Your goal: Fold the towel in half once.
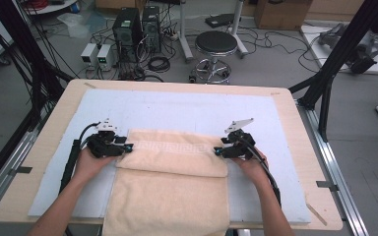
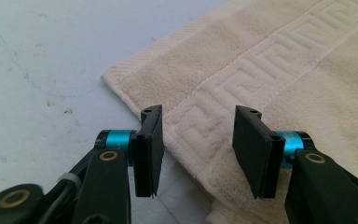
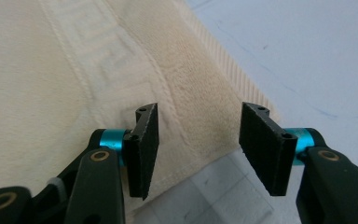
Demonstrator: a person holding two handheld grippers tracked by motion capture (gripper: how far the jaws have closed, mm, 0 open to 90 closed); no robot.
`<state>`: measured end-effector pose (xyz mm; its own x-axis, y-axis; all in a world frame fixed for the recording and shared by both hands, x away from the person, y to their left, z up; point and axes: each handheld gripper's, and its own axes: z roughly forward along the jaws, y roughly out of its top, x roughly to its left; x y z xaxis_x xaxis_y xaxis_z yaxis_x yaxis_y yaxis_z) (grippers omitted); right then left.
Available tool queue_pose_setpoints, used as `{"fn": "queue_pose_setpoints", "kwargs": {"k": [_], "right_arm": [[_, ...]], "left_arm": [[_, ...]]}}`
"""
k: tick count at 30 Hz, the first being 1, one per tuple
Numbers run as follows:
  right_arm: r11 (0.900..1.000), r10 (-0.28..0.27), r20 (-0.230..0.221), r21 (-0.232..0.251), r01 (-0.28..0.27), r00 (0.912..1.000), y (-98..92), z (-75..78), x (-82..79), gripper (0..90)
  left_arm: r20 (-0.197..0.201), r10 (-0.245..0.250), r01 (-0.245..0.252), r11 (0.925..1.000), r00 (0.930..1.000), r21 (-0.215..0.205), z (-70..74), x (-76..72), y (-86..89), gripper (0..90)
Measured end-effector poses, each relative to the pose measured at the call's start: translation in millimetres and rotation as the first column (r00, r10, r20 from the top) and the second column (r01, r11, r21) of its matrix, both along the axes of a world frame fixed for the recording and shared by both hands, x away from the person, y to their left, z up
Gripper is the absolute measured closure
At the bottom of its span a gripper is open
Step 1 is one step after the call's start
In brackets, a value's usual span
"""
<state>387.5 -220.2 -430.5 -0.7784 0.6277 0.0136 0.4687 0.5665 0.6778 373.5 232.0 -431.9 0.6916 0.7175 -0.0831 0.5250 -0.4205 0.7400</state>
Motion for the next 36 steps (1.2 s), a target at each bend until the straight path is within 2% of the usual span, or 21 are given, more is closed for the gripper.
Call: {"fn": "queue_pose_setpoints", "kwargs": {"k": [2,4,6,11,15,17,19,23,26,31,36], "right_arm": [[1.000,-0.014,-0.020,0.002,0.014,0.9997,0.1,-4.3,2.5,50.6],[1.000,-0.019,-0.006,-0.009,0.019,0.9998,0.6,-3.8,2.9,55.2],[1.000,-0.014,0.000,-0.016,0.014,0.9999,1.3,-3.6,2.4,57.8],[0.999,0.021,0.000,-0.034,-0.021,0.9998,6.3,-1.7,0.3,78.0],[1.000,0.019,-0.033,-0.006,-0.019,0.9993,2.9,-1.3,1.6,83.5],[1.000,0.020,-0.055,0.014,-0.019,0.9983,-0.1,-0.7,1.7,84.3],[0.999,0.026,-0.055,0.026,-0.025,0.9981,-1.7,1.5,0.5,84.7],[0.996,0.044,-0.028,0.073,-0.042,0.9986,-5.9,12.6,-5.7,85.1],[0.994,0.067,-0.014,0.091,-0.066,0.9976,-6.2,25.2,-15.0,85.1],[0.987,0.127,0.032,0.099,-0.129,0.9914,-0.7,48.1,-43.4,85.1],[0.977,0.191,0.085,0.082,-0.198,0.9779,6.5,62.4,-79.8,85.1]], "left_arm": [[-0.016,0.000,0.000,0.9999,0.9999,0.016,-4.3,2.1,-2.0,54.6],[0.000,0.006,-0.006,0.9993,1.0000,0.036,-5.4,2.4,-2.8,58.7],[0.002,0.013,-0.013,0.9992,0.9999,0.038,-5.2,2.7,-2.6,62.7],[0.005,-0.001,0.001,0.9989,1.0000,0.047,-4.2,1.8,-5.1,73.5],[0.008,-0.016,0.016,0.9984,0.9998,0.055,-2.8,0.5,-7.1,81.7],[0.004,-0.019,0.018,0.9990,0.9998,0.040,-1.3,0.6,-4.4,82.5],[0.006,-0.020,0.020,0.9997,0.9998,0.017,2.2,0.2,-0.8,82.7],[0.016,-0.023,0.023,0.9990,0.9996,-0.039,12.3,-5.7,4.5,82.9],[0.033,-0.045,0.046,0.9975,0.9985,-0.052,22.9,-15.8,6.7,83.0],[0.077,-0.099,0.103,0.9935,0.9920,-0.049,35.3,-42.0,8.4,82.9],[0.115,-0.130,0.139,0.9882,0.9847,-0.065,37.9,-75.0,15.8,82.8]]}}
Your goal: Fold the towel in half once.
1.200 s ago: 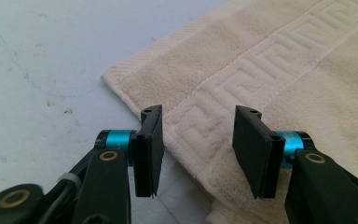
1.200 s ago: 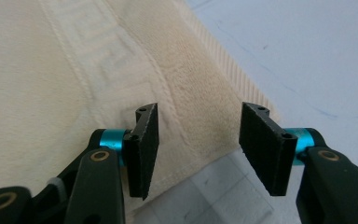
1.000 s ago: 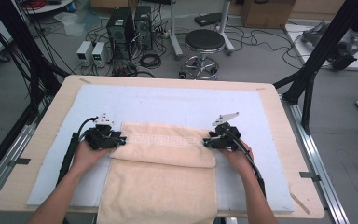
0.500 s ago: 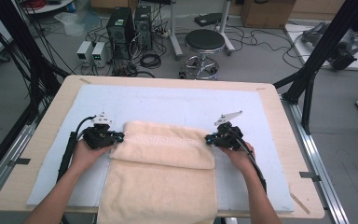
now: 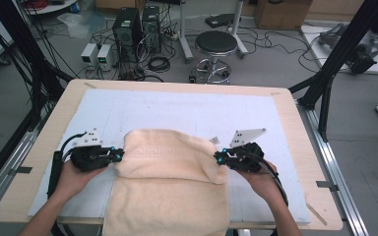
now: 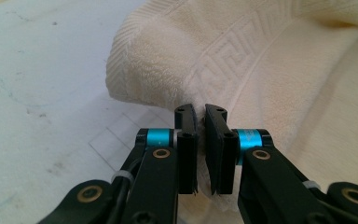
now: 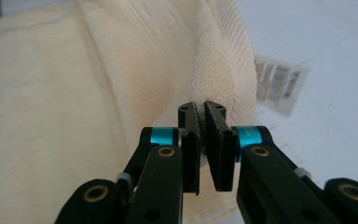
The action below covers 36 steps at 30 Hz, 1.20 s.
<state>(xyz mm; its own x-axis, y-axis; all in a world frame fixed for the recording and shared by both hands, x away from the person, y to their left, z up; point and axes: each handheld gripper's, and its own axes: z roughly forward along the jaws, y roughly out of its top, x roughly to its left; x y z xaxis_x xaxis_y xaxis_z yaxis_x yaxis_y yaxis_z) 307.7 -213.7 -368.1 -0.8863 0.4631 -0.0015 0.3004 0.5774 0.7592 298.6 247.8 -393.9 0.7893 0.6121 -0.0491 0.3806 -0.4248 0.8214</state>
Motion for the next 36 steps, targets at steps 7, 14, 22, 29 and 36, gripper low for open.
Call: {"fn": "queue_pose_setpoints", "kwargs": {"k": [7,14,22,29,36], "right_arm": [[0.997,0.069,-0.025,-0.017,-0.069,0.9973,6.8,-9.9,-37.9,84.8],[0.998,0.060,-0.035,0.006,-0.059,0.9976,1.7,-7.2,-39.5,70.3],[0.998,0.024,-0.085,0.054,-0.019,0.9961,10.3,-16.4,3.7,56.7],[0.999,0.035,-0.137,-0.003,-0.035,0.9900,35.0,-33.7,25.2,54.8],[0.994,0.082,-0.126,-0.059,-0.090,0.9887,38.4,-34.8,23.4,82.3]], "left_arm": [[-0.024,-0.059,0.059,0.9981,0.9980,0.016,-12.6,-32.8,4.8,82.2],[-0.034,-0.086,0.086,0.9962,0.9957,0.013,-6.3,-34.5,10.0,57.2],[-0.061,0.003,-0.002,0.9999,0.9981,0.015,-13.7,4.6,3.2,47.0],[-0.166,0.053,-0.040,0.9959,0.9848,0.082,-37.3,30.7,-3.7,51.7],[-0.114,0.062,-0.052,0.9945,0.9915,0.091,-30.4,25.5,-0.4,81.8]]}}
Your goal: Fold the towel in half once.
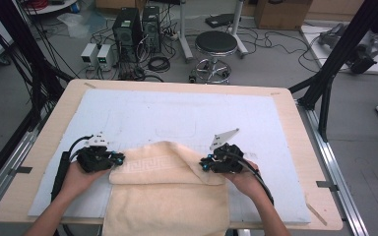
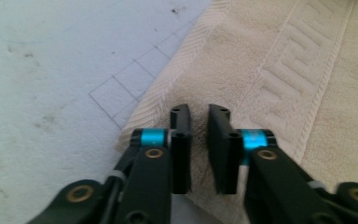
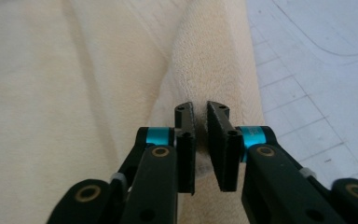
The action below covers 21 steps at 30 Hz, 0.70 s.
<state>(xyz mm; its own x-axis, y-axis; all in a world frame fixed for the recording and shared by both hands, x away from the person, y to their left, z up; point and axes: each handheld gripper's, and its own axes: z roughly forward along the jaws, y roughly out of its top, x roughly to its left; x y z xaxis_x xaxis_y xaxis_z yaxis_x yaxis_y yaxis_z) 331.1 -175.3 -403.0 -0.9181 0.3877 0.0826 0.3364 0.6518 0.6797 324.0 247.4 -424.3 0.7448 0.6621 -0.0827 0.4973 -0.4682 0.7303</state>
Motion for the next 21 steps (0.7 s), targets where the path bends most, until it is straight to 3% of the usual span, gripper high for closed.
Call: {"fn": "queue_pose_setpoints", "kwargs": {"k": [6,9,16,21], "right_arm": [[1.000,0.005,0.003,0.030,-0.005,1.0000,-9.4,9.1,-10.6,83.8],[0.999,0.015,0.014,0.037,-0.016,0.9998,-13.6,13.4,-20.4,83.8],[0.998,0.036,0.053,0.041,-0.038,0.9980,-22.9,20.1,-55.4,83.8],[0.994,0.082,0.071,0.063,-0.086,0.9941,-26.0,26.8,-84.8,80.6]], "left_arm": [[0.008,-0.025,0.025,0.9994,0.9996,-0.022,5.4,-7.5,0.8,85.1],[0.026,-0.046,0.047,0.9984,0.9986,-0.033,11.0,-18.0,1.0,85.5],[0.069,-0.107,0.111,0.9918,0.9919,-0.064,23.7,-59.4,6.6,85.5],[0.085,-0.187,0.194,0.9774,0.9785,-0.083,31.9,-94.4,8.7,83.9]]}}
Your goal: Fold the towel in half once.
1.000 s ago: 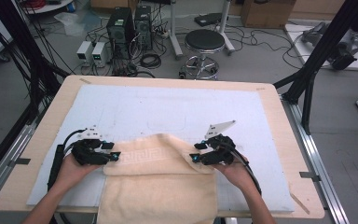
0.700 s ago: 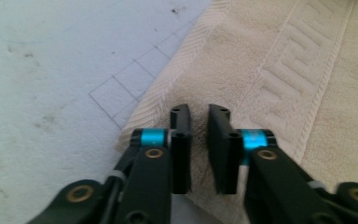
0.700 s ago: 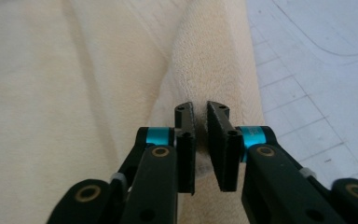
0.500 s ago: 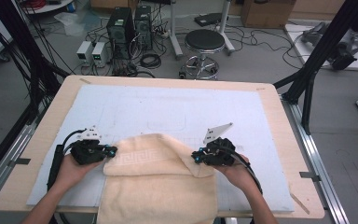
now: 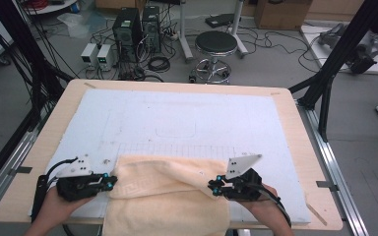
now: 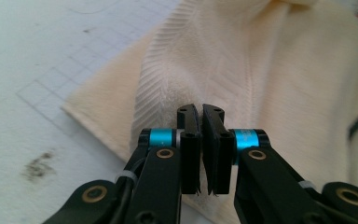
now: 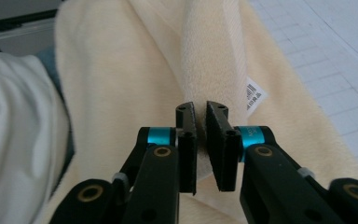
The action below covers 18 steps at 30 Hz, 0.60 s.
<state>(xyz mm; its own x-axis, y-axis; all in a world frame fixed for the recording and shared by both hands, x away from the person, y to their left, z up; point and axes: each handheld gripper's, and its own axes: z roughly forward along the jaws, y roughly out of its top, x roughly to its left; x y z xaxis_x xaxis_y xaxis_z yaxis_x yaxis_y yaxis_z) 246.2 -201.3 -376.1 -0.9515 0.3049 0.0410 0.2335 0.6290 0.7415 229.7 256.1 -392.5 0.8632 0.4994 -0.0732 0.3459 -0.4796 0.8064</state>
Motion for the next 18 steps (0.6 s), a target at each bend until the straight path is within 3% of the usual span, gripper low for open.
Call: {"fn": "queue_pose_setpoints", "kwargs": {"k": [3,7,13,18], "right_arm": [[0.999,0.004,0.004,0.045,-0.004,1.0000,-4.6,8.2,-7.3,74.1],[0.999,-0.041,0.020,0.035,0.040,0.9990,-8.0,13.0,3.3,70.7],[0.994,-0.108,0.018,0.018,0.108,0.9940,-5.0,-0.3,40.4,63.3],[0.990,-0.139,0.000,-0.038,0.139,0.9903,2.5,-15.8,62.0,57.6]], "left_arm": [[0.018,-0.026,0.026,0.9997,0.9995,-0.002,10.2,-11.5,3.0,73.2],[0.050,-0.016,0.016,0.9999,0.9986,-0.006,22.1,-8.5,3.7,68.0],[0.056,0.039,-0.038,0.9992,0.9977,-0.015,16.7,23.7,-0.5,62.0],[0.009,0.028,-0.028,0.9995,0.9996,-0.012,-2.5,50.6,-11.6,55.8]]}}
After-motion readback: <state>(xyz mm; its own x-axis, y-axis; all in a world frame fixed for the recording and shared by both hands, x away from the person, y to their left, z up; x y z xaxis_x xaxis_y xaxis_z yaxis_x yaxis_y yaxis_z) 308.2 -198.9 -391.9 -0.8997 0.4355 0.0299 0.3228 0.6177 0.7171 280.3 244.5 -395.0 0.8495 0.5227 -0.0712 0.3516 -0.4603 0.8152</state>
